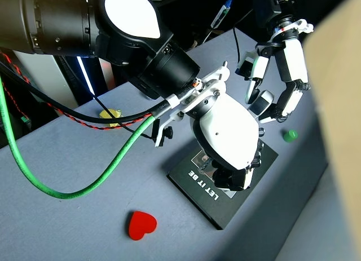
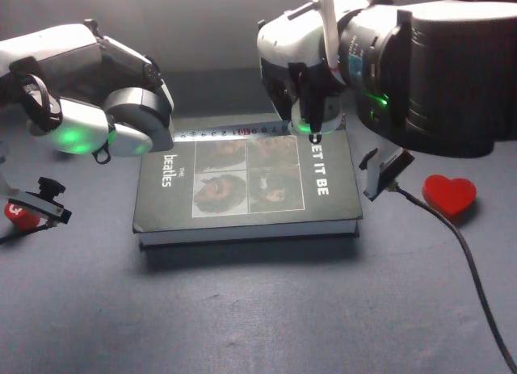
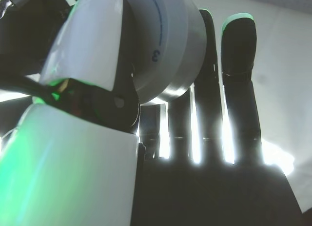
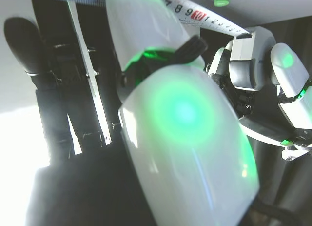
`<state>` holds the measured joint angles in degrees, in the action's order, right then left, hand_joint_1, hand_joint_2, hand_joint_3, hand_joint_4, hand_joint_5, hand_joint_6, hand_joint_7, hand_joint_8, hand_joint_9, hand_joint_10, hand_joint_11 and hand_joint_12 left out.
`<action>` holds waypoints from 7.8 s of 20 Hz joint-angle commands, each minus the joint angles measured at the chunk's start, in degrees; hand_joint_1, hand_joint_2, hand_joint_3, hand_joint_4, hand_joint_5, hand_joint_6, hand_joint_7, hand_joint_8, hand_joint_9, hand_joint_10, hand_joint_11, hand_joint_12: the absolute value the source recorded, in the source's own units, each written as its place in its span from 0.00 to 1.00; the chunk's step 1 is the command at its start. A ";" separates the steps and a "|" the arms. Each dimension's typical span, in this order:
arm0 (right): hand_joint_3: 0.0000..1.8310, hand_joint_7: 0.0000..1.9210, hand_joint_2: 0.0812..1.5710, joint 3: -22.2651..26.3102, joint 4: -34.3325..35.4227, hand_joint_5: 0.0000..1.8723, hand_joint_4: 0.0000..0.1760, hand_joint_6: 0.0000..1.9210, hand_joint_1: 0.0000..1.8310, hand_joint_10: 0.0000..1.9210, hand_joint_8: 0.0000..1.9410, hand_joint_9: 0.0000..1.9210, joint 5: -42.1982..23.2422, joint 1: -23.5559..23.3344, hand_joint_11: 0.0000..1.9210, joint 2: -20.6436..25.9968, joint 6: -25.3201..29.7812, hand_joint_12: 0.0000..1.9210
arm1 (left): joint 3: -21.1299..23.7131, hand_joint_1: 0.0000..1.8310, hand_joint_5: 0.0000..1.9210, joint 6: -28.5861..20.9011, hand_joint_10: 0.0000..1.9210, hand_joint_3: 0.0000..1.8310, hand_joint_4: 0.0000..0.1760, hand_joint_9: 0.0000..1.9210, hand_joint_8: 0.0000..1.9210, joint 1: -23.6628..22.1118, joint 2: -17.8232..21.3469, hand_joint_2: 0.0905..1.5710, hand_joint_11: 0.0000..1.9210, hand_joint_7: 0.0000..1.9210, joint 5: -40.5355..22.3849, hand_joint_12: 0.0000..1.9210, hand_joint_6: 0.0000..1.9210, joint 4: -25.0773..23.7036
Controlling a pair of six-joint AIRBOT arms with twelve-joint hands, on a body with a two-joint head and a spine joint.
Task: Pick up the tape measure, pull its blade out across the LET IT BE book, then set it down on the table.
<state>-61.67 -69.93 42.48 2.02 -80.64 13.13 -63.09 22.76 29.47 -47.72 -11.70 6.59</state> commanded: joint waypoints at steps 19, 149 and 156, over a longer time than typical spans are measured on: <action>0.00 0.56 0.71 1.35 -7.74 0.41 0.00 0.66 0.74 0.68 0.39 0.43 -1.45 -0.70 0.37 2.05 1.43 0.66 | -0.70 0.74 0.40 -0.83 0.76 0.00 0.00 0.43 0.63 -0.54 -0.27 0.74 0.37 0.44 -7.63 0.77 0.57 0.56; 0.00 0.57 0.70 3.55 -6.50 0.44 0.00 0.63 0.75 0.66 0.40 0.43 -20.71 3.67 0.40 28.11 -13.76 0.68 | -0.97 0.74 0.41 -1.67 0.74 0.00 0.00 0.44 0.61 0.89 -0.87 0.73 0.38 0.45 -9.71 0.74 0.55 0.10; 0.00 0.20 0.69 4.99 -6.50 0.18 0.01 0.00 0.21 0.00 0.00 0.18 -20.24 4.50 0.01 27.99 -13.24 0.51 | -0.78 0.74 0.40 -1.76 0.76 0.00 0.00 0.42 0.63 1.34 -0.84 0.74 0.36 0.44 -9.94 0.77 0.57 0.09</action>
<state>-56.80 -74.13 23.24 7.09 -52.93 -0.01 -63.57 21.56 31.24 -48.77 -14.94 6.22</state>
